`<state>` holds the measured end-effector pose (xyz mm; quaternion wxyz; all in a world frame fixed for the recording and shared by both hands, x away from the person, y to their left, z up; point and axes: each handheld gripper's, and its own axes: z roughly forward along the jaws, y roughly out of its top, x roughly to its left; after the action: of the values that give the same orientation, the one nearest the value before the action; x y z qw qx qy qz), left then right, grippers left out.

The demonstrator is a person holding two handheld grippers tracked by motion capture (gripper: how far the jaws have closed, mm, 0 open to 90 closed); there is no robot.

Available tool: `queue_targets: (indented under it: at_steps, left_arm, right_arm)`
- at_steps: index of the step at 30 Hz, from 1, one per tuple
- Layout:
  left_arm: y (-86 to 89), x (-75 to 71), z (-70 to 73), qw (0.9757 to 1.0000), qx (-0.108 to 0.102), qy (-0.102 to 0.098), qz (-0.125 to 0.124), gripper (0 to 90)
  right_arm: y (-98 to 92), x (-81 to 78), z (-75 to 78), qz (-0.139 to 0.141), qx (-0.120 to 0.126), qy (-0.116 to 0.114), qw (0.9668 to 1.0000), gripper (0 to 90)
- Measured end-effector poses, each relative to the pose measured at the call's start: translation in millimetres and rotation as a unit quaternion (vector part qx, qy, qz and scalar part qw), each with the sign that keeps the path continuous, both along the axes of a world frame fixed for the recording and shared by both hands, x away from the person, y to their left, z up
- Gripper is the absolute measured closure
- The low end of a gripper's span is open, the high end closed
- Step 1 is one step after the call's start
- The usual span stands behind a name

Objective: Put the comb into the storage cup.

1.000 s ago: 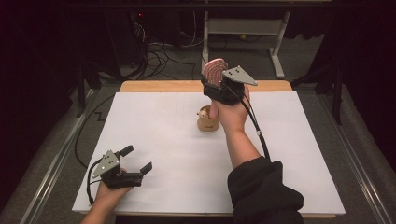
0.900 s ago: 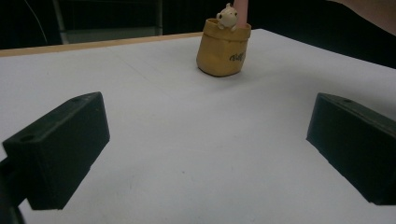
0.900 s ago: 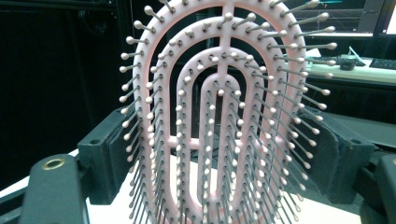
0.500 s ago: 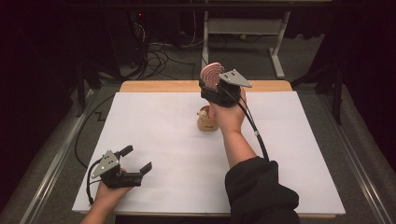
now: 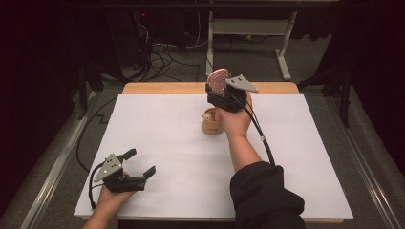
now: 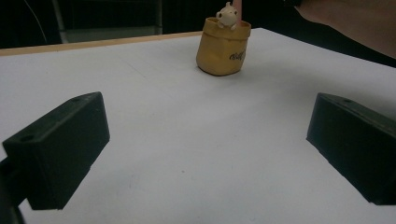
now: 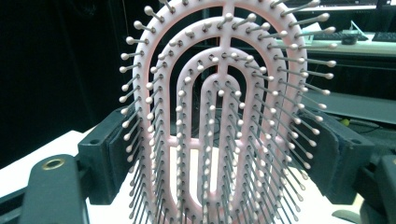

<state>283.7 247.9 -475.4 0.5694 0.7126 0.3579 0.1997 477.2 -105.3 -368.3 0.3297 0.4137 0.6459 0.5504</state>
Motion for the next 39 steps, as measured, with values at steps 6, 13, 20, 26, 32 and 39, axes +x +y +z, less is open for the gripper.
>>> queue_targets:
  at_steps: [6,13,20,26,32,39]
  left_arm:
    - [0.5,0.0,0.1,1.0000,0.001,0.000,-0.001,0.0]
    - [0.2,-0.1,0.1,1.0000,0.003,0.001,-0.001,0.0]
    - [-0.1,0.3,-0.2,1.0000,0.005,0.000,-0.002,0.0]
    - [-0.2,0.2,-0.2,1.0000,0.006,0.000,-0.002,0.0]
    - [-0.1,0.2,-0.3,1.0000,0.006,0.000,-0.002,0.0]
    - [-0.1,0.2,-0.4,1.0000,0.006,0.001,-0.002,0.0]
  right_arm:
    - [-2.1,1.3,-4.7,-0.002,0.002,0.007,1.0000,20.1]
    - [-0.4,1.2,-8.0,0.000,0.000,0.011,0.9999,20.1]
    - [0.0,1.5,-12.0,0.003,-0.001,0.018,0.9998,20.1]
    - [0.3,1.3,-14.7,0.002,0.000,0.020,0.9998,20.1]
    - [2.3,1.3,-16.1,0.000,0.000,0.018,0.9998,20.1]
    - [2.5,1.9,-16.8,-0.001,0.002,0.016,0.9999,20.0]
